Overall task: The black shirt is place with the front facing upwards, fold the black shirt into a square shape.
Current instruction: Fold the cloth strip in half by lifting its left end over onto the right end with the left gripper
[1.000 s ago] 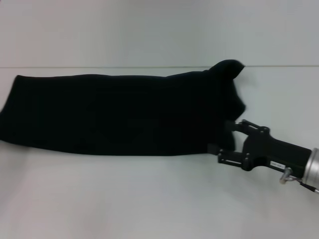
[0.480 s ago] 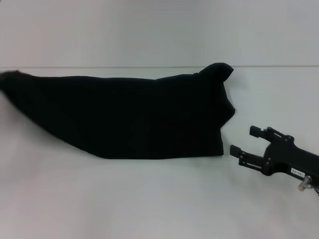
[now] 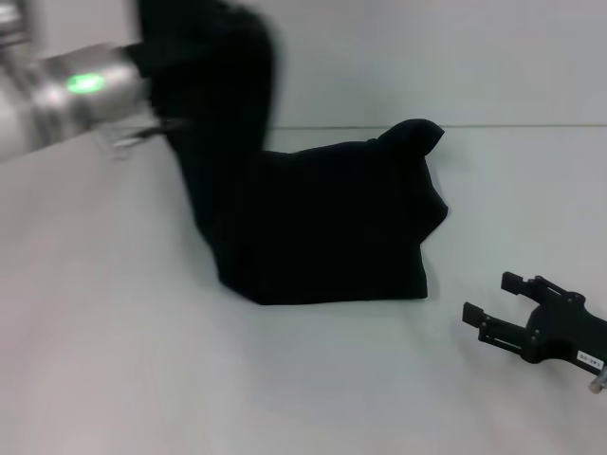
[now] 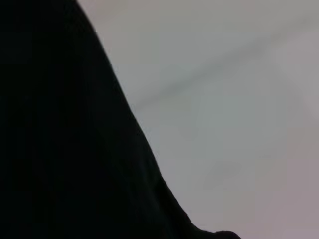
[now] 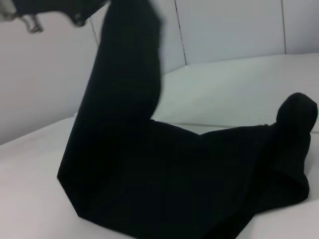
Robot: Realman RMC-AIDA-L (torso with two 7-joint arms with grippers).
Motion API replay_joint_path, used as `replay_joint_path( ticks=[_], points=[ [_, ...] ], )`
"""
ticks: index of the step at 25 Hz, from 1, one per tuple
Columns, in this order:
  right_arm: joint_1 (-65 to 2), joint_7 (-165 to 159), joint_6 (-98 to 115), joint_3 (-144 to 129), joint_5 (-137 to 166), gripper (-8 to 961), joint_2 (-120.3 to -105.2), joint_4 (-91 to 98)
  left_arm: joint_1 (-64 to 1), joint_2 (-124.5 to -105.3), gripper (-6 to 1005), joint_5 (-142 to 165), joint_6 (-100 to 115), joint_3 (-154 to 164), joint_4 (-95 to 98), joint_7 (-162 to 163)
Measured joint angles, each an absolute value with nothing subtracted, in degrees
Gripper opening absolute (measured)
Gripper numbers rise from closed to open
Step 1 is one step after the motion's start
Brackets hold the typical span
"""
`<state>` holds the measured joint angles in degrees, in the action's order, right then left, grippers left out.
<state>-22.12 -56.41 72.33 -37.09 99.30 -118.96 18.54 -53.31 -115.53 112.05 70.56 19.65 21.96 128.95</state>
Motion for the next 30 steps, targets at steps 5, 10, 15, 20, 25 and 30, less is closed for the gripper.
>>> replay_joint_path(
  ticks=[5, 10, 15, 20, 25, 30],
  points=[
    [-22.02, -57.8, 72.32, -37.11, 99.51, 904, -118.92, 18.44, -58.21, -121.94, 39, 112.06, 68.04, 27.48, 22.42, 127.62],
    [-22.23, -57.9, 72.14, -37.21, 99.59, 904, -119.1, 18.43, -57.87, -124.48, 39, 110.46, 63.33, 30.41, 14.07, 121.66],
    [-23.71, -57.92, 67.79, -37.07, 99.19, 903, -119.77, 17.93, -57.44, -124.68, 40, 107.31, 60.86, 30.3, 6.23, 114.4],
    [-27.91, -57.92, 61.64, -35.46, 97.28, 900, -119.96, 14.85, -57.12, -124.59, 39, 106.95, 61.24, 30.32, 5.95, 113.81],
    [-32.81, -57.92, 54.93, -34.71, 94.33, 899, -120.07, 12.9, -57.12, -124.51, 39, 106.95, 62.16, 30.54, 5.95, 113.79],
    [-37.78, -57.92, 47.24, -34.63, 91.78, 899, -120.24, 11.59, -56.7, -124.48, 40, 106.95, 63.24, 30.67, 5.93, 113.77]
  ],
)
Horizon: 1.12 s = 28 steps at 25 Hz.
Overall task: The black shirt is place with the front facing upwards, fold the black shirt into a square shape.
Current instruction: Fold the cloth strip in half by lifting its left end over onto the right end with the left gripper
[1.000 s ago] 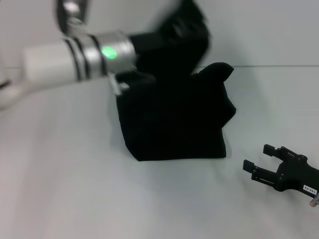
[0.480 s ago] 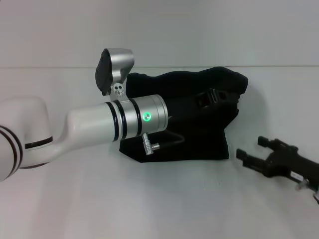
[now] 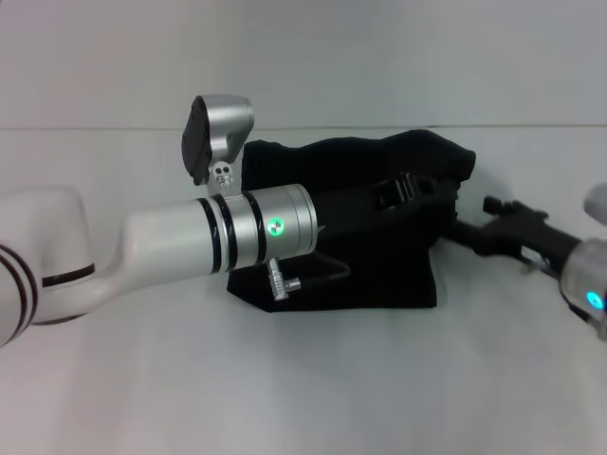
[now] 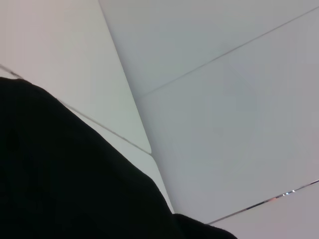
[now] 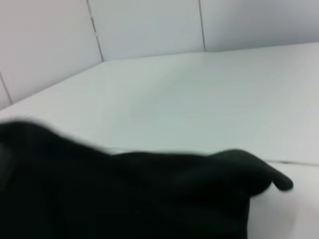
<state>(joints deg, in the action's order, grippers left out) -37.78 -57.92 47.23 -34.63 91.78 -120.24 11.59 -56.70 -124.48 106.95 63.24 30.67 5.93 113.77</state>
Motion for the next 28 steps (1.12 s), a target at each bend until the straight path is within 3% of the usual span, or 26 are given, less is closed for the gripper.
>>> replay_joint_path(
  ticks=[11, 28],
  points=[
    [-44.66, -57.73, 42.35, -33.79, 88.71, 899, -120.28, 10.48, -54.78, -124.48, 39, 107.36, 65.71, 30.8, 6.01, 112.95],
    [-43.52, -56.99, 41.8, -30.36, 86.39, 900, -120.02, 12.67, -52.86, -124.79, 39, 107.5, 63.73, 33.22, 4.42, 106.98]
  ],
)
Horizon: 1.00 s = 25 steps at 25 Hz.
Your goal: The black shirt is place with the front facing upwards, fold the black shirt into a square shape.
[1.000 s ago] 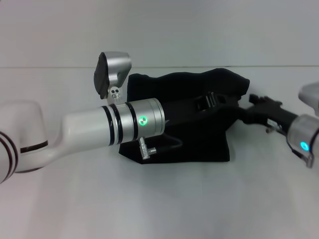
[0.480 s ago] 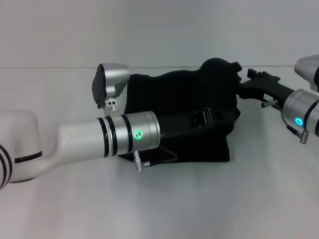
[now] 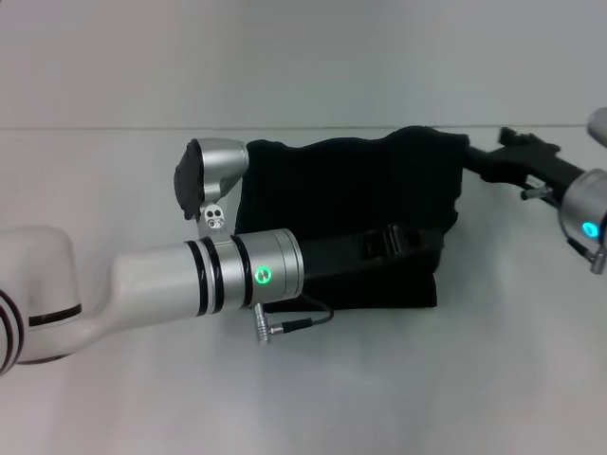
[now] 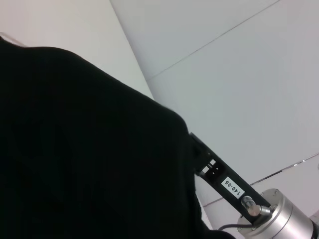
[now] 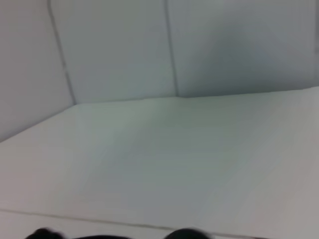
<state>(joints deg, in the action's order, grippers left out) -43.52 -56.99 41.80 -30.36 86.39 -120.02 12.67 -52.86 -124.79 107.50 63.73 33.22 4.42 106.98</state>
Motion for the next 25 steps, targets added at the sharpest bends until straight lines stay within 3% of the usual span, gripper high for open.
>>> replay_joint_path(
  ticks=[8, 13, 16, 21, 25],
  points=[
    [-37.75, -56.99, 42.09, -12.84, 86.29, 900, -119.62, 14.0, -53.87, -124.8, 149, 107.66, 64.57, 33.23, 2.53, 105.66],
    [-34.3, -57.45, 47.69, -11.66, 87.05, 899, -119.06, 13.83, -51.53, -124.35, 358, 107.31, 68.38, 32.9, 5.76, 106.11],
    [-32.55, -57.23, 54.31, -15.08, 89.09, 899, -119.02, 13.74, -47.8, -124.07, 607, 107.02, 69.55, 32.59, 10.69, 109.42],
    [-31.65, -56.25, 63.79, -22.48, 94.13, 899, -119.34, 14.0, -42.71, -123.12, 805, 106.94, 67.89, 32.44, 16.31, 115.04],
    [-33.07, -54.29, 65.27, -29.16, 97.22, 900, -119.77, 13.32, -40.82, -121.27, 851, 106.91, 65.02, 32.36, 16.41, 119.09]
  ],
)
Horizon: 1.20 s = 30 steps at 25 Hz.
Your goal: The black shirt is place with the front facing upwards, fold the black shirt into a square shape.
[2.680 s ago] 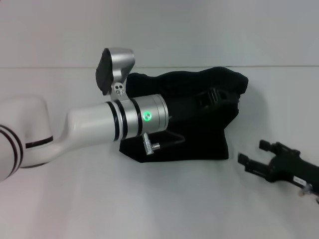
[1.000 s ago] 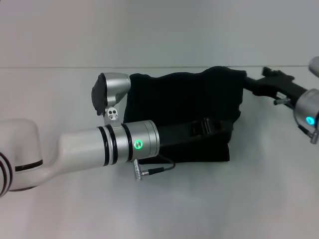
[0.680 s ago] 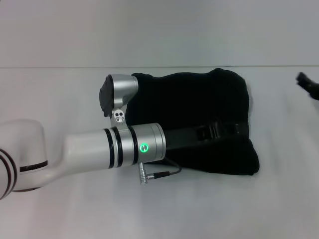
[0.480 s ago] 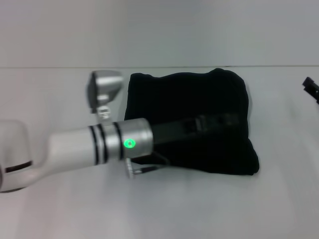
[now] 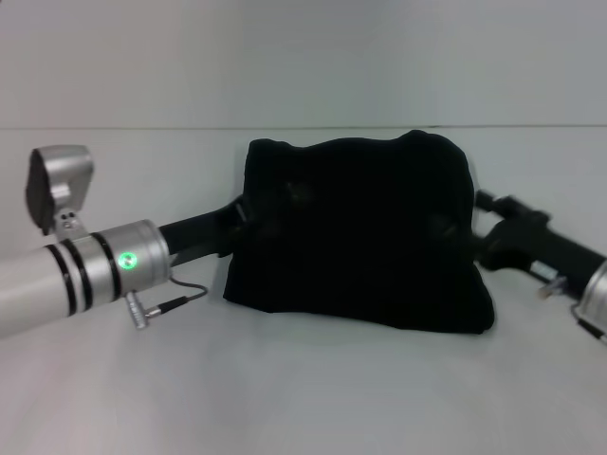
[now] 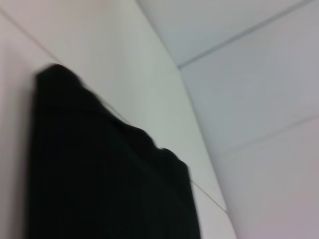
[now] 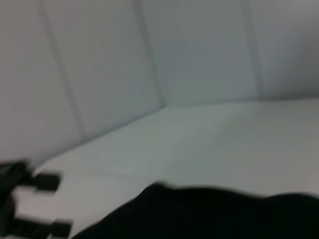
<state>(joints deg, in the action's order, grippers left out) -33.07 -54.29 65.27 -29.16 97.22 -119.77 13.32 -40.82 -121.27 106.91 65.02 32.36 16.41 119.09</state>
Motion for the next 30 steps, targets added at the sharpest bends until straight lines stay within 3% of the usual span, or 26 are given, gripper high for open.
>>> replay_joint_path(
  ticks=[9, 16, 25, 30],
  points=[
    [-34.83, -54.6, 53.25, -37.67, 97.58, 900, -120.05, 11.65, -38.12, -117.81, 931, 107.4, 64.47, 32.81, 16.25, 124.53],
    [-32.49, -54.64, 62.01, -36.62, 96.86, 899, -119.56, 14.29, -37.75, -115.57, 931, 109.5, 64.7, 34.68, 16.26, 130.83],
    [-25.89, -54.03, 78.34, -37.69, 104.13, 900, -118.77, 19.25, -37.14, -115.06, 898, 111.27, 64.32, 36.07, 16.36, 135.38],
    [-24.49, -52.43, 78.77, -37.73, 108.18, 899, -119.37, 19.13, -37.21, -115.08, 874, 113.86, 64.35, 36.16, 16.29, 137.06]
  ],
)
